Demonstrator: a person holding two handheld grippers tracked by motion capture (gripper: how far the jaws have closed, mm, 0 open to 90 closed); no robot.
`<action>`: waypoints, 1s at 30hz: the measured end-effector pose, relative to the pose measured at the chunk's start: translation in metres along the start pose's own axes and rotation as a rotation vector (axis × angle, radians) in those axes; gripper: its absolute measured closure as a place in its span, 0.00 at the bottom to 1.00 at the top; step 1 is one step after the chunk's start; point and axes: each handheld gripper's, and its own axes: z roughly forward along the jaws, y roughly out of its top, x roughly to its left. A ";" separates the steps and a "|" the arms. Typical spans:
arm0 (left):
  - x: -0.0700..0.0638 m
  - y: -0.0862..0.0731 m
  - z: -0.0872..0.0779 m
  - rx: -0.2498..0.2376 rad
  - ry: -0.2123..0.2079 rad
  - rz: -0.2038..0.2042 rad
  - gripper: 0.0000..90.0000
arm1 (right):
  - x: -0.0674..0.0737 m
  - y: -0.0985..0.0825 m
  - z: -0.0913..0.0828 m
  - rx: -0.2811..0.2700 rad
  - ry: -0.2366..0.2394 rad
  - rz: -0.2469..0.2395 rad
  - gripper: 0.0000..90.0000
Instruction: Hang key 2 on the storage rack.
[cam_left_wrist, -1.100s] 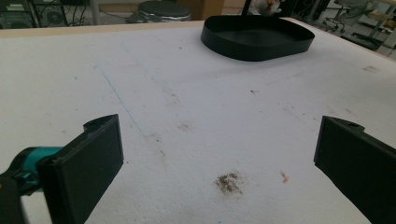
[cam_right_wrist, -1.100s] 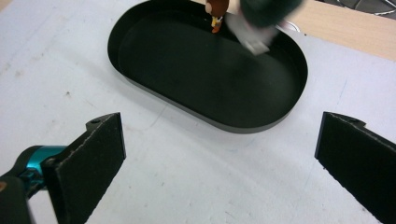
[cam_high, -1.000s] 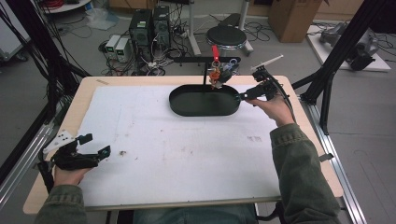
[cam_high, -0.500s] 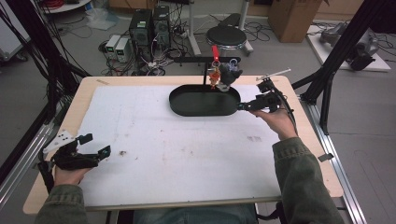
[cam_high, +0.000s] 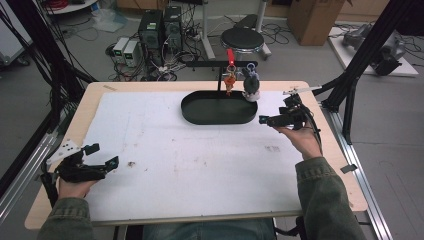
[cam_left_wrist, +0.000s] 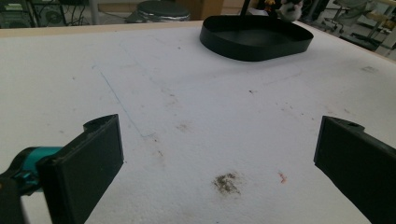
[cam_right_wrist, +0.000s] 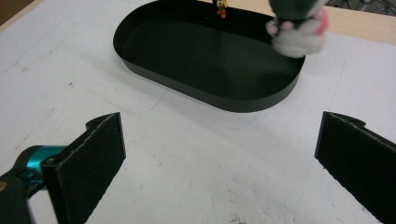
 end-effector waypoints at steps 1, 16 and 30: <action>0.000 0.000 0.000 0.001 -0.001 0.001 0.02 | -0.001 -0.001 0.000 -0.001 0.000 -0.001 0.01; -0.003 -0.001 0.000 0.025 -0.005 0.013 0.02 | -0.009 -0.043 -0.015 -0.142 -0.022 -0.008 0.01; -0.006 -0.006 -0.002 0.050 -0.014 0.013 0.02 | -0.016 -0.081 -0.027 -0.250 -0.028 -0.031 0.01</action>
